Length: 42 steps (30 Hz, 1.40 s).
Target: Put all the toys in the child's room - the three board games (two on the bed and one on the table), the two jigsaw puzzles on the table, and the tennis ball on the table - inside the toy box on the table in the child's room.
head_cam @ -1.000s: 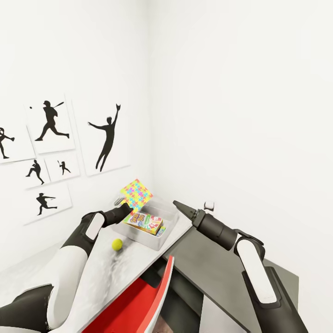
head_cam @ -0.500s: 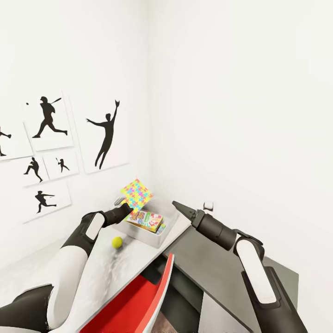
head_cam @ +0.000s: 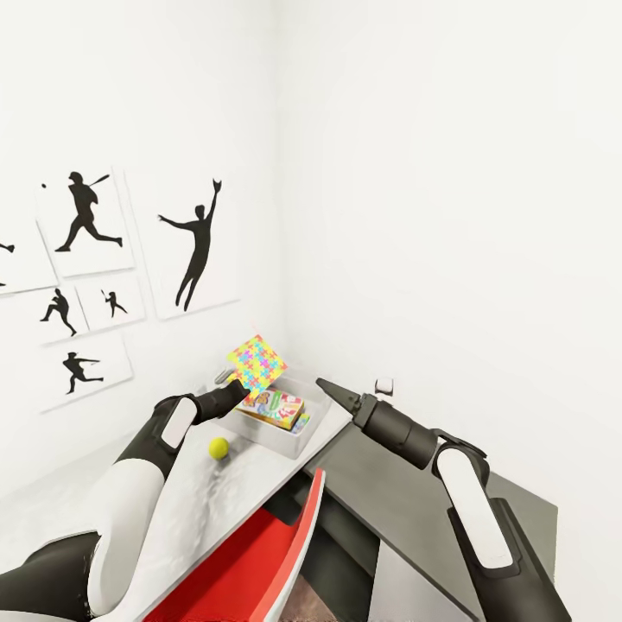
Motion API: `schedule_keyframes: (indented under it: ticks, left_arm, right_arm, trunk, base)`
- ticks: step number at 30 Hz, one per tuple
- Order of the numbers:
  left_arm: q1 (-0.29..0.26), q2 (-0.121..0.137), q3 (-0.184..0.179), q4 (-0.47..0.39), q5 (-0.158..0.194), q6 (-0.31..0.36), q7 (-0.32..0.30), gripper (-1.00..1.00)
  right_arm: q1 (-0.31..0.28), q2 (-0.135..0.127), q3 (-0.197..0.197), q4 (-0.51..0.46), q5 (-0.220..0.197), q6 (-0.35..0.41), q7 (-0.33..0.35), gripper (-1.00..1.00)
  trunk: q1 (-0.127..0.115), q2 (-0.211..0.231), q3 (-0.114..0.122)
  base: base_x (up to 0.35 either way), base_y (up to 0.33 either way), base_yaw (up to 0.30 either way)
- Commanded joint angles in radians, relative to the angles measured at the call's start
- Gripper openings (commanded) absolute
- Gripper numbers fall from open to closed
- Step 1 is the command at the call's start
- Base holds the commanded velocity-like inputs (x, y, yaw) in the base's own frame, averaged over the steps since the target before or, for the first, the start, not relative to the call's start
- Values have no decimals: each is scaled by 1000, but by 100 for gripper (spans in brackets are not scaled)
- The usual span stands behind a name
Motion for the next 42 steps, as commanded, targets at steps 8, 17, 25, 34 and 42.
schedule_keyframes:
  ticks: [8,17,25,34,42]
  left_arm:
    - [0,-1,8,0,2,9,-2,-100]
    - [0,-1,8,0,2,9,-3,-100]
    - [0,0,8,0,2,9,-3,-100]
    - [0,0,8,0,2,9,-3,-100]
    - [0,0,8,0,3,7,-4,-100]
  right_arm:
    - [0,0,-1,0,-3,4,1,100]
    - [0,0,-1,0,-3,2,2,100]
    - [0,0,0,0,-3,0,2,100]
    - [0,0,1,0,-3,-2,2,100]
    - [0,0,1,0,-3,-4,2,100]
  trunk:
    - [0,-1,-12]
    - [0,-1,-25]
    - [0,-1,-36]
    - [0,-1,-49]
    - [0,-1,-60]
  base:
    - [0,0,0]
    - [0,0,0]
    - [0,0,0]
    - [0,0,0]
    - [0,0,0]
